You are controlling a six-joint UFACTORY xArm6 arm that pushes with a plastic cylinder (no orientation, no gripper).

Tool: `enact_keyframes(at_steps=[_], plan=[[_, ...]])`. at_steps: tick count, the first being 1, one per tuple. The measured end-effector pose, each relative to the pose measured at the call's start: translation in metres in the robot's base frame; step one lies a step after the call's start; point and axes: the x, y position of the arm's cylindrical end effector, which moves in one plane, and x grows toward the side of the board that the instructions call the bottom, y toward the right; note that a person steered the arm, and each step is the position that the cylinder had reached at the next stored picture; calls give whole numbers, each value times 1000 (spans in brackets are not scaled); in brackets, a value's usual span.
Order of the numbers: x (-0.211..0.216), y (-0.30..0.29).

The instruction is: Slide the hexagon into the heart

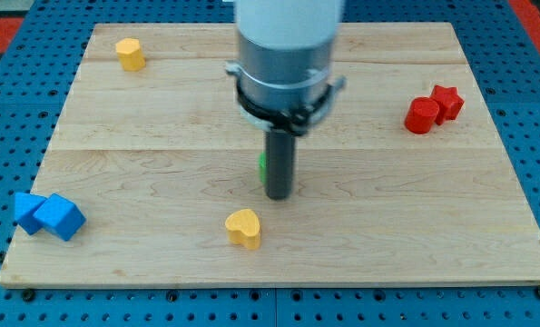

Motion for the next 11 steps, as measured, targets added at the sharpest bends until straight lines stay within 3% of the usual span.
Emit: enact_keyframes(at_steps=[2,3,5,6,7,8,9,10,11], plan=[[-49,0],[-59,-84],[-144,-282],[-226,-256],[-249,-222],[-203,-129],[-144,-98],[-172,-110],[-164,-59]])
